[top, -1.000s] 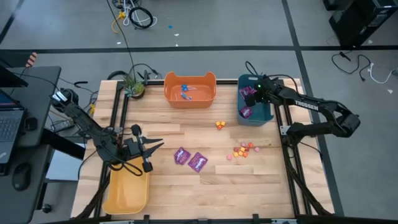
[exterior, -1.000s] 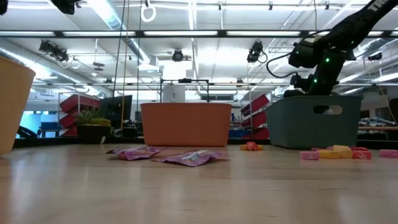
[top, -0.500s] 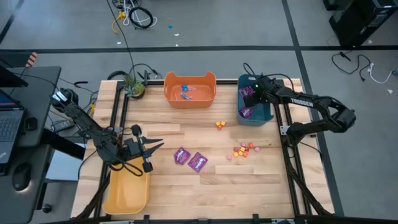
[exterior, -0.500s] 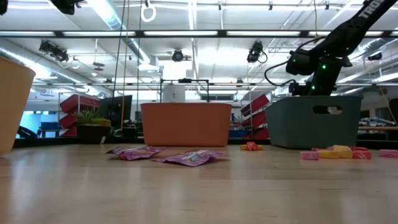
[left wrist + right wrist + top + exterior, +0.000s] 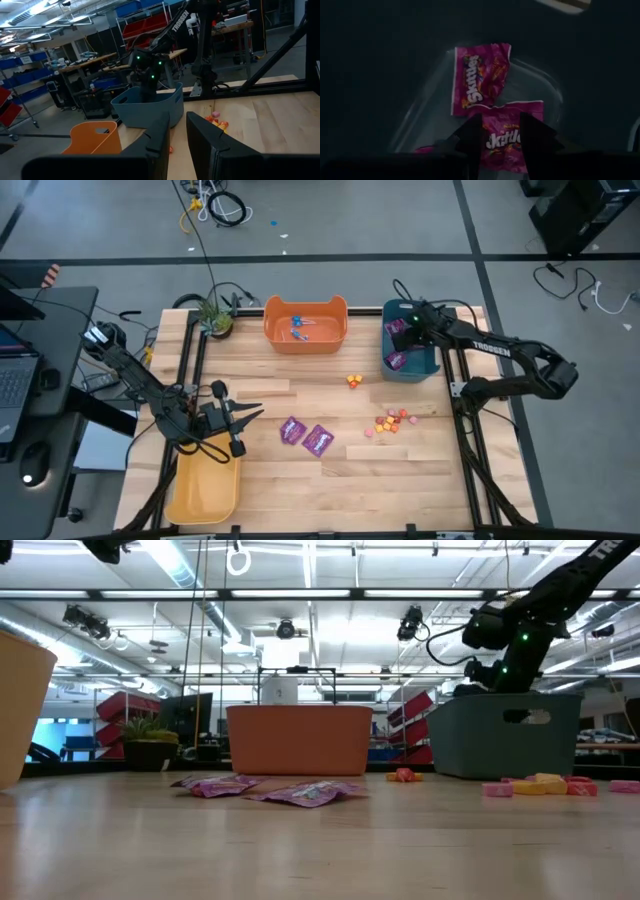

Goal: Sort candy
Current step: Put the right purple candy into the blue bin

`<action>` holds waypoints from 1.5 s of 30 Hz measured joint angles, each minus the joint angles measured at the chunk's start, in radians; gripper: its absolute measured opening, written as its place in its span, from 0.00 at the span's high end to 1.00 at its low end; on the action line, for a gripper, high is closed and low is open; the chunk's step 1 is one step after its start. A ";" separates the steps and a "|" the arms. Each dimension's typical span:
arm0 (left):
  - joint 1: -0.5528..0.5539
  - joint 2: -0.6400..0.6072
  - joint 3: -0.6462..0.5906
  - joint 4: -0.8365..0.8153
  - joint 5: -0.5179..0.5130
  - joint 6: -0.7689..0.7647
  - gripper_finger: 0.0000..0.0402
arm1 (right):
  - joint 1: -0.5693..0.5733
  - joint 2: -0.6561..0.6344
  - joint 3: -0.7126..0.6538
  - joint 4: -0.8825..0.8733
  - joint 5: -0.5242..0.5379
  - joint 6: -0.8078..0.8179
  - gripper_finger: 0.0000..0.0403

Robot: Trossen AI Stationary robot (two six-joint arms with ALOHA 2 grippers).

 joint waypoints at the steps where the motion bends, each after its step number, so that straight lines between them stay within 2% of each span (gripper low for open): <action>1: 0.000 0.000 0.000 0.000 0.000 0.000 0.83 | 0.006 -0.013 0.000 -0.001 0.000 0.000 0.72; 7: 0.000 0.000 0.000 0.000 0.000 0.000 0.83 | 0.050 -0.113 0.000 -0.007 0.000 0.000 0.72; 16: 0.000 0.000 0.000 0.001 0.000 -0.001 0.83 | 0.166 -0.299 0.000 0.005 -0.062 0.014 0.72; 23: 0.000 0.000 0.000 0.001 0.000 -0.002 0.83 | 0.322 -0.384 0.000 0.147 -0.139 -0.032 0.72; 32: 0.000 0.000 0.000 0.001 0.000 -0.003 0.83 | 0.562 -0.370 0.000 0.497 -0.359 -0.170 0.72; 45: 0.000 0.000 0.000 0.001 0.000 -0.004 0.83 | 0.778 -0.250 0.000 0.683 -0.339 -0.292 0.72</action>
